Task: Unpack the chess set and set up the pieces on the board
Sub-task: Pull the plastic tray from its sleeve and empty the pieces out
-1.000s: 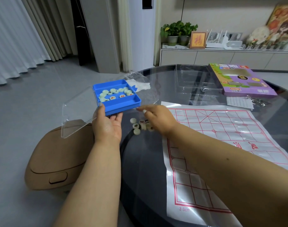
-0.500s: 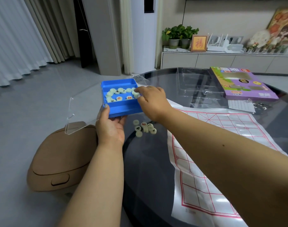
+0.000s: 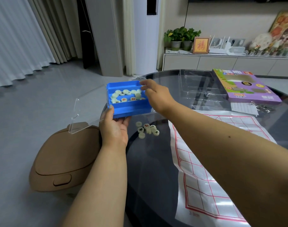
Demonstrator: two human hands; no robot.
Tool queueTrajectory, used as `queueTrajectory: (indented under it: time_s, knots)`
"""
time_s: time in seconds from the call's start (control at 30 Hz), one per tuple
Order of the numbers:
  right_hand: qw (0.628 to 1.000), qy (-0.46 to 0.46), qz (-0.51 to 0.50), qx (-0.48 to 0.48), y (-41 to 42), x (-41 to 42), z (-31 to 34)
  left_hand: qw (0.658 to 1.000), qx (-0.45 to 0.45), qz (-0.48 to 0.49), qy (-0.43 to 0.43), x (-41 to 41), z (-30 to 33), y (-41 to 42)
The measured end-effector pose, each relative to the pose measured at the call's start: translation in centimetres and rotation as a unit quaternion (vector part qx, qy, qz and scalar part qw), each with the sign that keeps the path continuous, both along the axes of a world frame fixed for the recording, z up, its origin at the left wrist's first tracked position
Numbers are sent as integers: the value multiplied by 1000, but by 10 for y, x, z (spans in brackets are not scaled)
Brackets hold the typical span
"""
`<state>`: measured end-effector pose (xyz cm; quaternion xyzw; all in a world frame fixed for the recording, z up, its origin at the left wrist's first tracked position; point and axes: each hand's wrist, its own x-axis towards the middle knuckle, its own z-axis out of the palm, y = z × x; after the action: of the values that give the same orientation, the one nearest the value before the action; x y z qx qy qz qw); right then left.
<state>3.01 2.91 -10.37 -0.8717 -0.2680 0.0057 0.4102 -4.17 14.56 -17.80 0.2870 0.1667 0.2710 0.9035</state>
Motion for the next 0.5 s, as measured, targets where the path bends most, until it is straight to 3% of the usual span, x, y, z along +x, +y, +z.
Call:
queueTrajectory:
  time_s: [0.17,0.3,0.5]
  knots:
    - [1000,-4,-8,11,-4,4,-2,999,-39,1,-13,0,1,0]
    - [998,-60,6,11,-4,-1,-2,997,-68,6,-21,-1,4,0]
    - [995,-100,15,-6,-4,-6,-1,998,-58,-2,-13,-2,6,-1]
